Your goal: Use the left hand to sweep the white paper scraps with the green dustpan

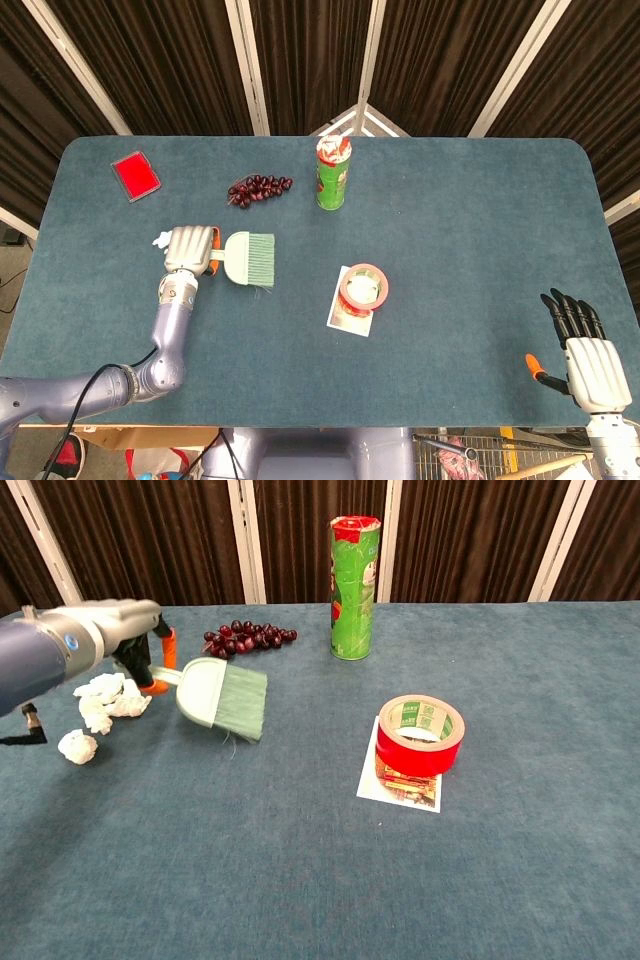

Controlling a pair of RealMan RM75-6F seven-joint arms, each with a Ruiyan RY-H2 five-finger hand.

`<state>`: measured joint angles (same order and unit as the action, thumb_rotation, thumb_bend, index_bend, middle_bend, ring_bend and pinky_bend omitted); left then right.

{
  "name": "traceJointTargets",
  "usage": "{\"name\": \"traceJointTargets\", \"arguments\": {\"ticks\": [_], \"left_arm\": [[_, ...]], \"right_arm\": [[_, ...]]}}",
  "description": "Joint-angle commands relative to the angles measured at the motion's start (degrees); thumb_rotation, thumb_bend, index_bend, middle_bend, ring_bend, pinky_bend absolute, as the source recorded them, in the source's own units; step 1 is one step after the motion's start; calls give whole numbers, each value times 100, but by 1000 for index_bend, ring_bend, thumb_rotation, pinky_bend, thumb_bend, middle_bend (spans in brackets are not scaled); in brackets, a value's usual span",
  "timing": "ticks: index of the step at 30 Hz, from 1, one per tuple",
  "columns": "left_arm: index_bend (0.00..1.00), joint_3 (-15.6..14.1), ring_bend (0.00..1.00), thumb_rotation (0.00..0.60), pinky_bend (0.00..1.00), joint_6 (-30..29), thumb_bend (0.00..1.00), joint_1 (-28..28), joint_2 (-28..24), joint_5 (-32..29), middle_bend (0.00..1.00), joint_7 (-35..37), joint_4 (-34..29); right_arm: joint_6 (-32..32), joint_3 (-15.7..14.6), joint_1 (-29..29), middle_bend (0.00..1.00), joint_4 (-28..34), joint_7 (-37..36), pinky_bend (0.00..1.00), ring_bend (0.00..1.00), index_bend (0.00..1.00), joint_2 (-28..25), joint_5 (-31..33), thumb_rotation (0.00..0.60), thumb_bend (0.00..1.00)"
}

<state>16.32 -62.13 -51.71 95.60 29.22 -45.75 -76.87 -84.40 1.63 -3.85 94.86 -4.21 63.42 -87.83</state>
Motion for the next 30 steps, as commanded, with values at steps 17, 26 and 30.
{"name": "traceJointTargets", "arguments": {"ticks": [17, 26, 30], "left_arm": [[735, -777, 1000, 600, 1000, 122, 723, 1477, -1730, 260, 1000, 1036, 213], [734, -417, 1000, 600, 1000, 170, 723, 1791, -2346, 658, 1000, 2071, 233], [734, -324, 1000, 600, 1000, 97, 723, 1849, -2528, 1187, 1000, 2505, -403]], "right_arm": [[-42, 3, 19, 0, 51, 212, 1, 0, 0, 37, -38, 600, 322], [-26, 24, -4, 0, 78, 309, 2, 0, 0, 73, -39, 600, 321], [-2, 27, -19, 0, 69, 334, 2, 0, 0, 94, -37, 600, 322]]}}
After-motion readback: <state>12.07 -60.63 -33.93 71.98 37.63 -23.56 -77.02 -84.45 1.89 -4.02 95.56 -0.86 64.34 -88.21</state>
